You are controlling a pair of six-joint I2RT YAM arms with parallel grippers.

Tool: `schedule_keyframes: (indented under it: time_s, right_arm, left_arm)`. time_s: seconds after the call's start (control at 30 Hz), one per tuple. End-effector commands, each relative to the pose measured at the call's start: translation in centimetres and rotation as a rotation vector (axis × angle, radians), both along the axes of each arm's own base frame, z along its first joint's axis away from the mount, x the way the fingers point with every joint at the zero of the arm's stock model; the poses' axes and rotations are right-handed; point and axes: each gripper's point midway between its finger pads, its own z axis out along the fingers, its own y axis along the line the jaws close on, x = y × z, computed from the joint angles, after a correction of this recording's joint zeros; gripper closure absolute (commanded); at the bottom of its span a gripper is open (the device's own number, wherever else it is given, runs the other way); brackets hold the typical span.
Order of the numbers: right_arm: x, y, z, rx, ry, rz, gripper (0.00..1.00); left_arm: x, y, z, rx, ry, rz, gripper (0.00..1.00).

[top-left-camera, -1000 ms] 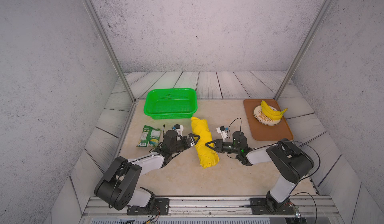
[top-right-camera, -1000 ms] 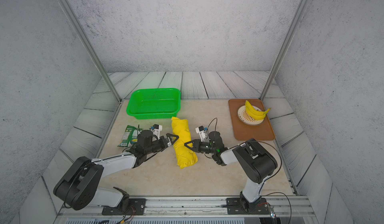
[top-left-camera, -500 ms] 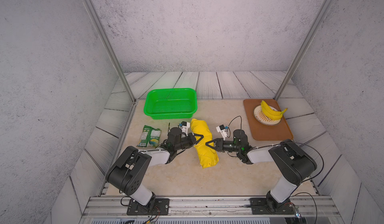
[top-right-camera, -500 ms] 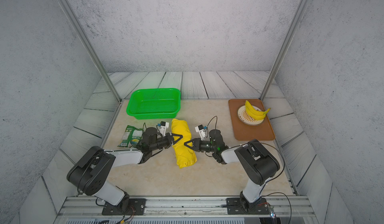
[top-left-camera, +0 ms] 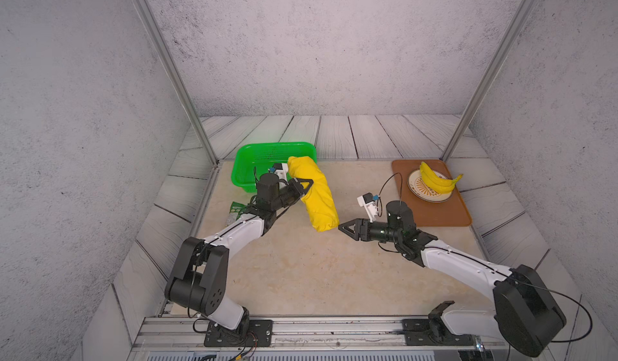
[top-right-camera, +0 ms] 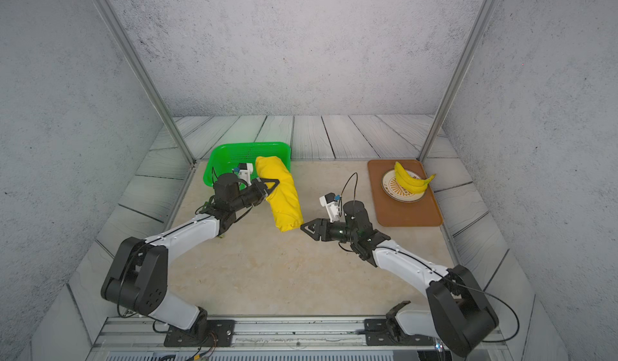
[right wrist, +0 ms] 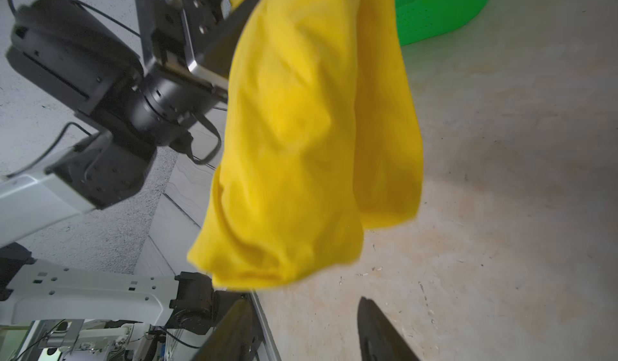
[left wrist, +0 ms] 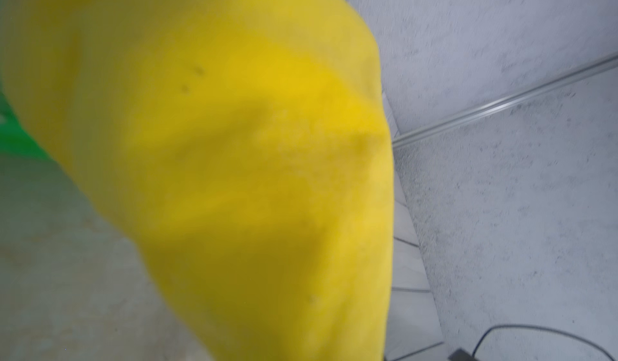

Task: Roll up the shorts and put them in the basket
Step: Pick up the shorts from the center of the board, then place the shorts in the bin.

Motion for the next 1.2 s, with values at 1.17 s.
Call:
schedule_keyframes:
  time_s: [1.17]
  right_arm:
    - [-2.5,-4.4,2.3,-0.136,-0.040,-0.124,0.45]
  left_arm:
    - [20.3,18.7,-14.7,-0.021,0.221,0.721,0.77]
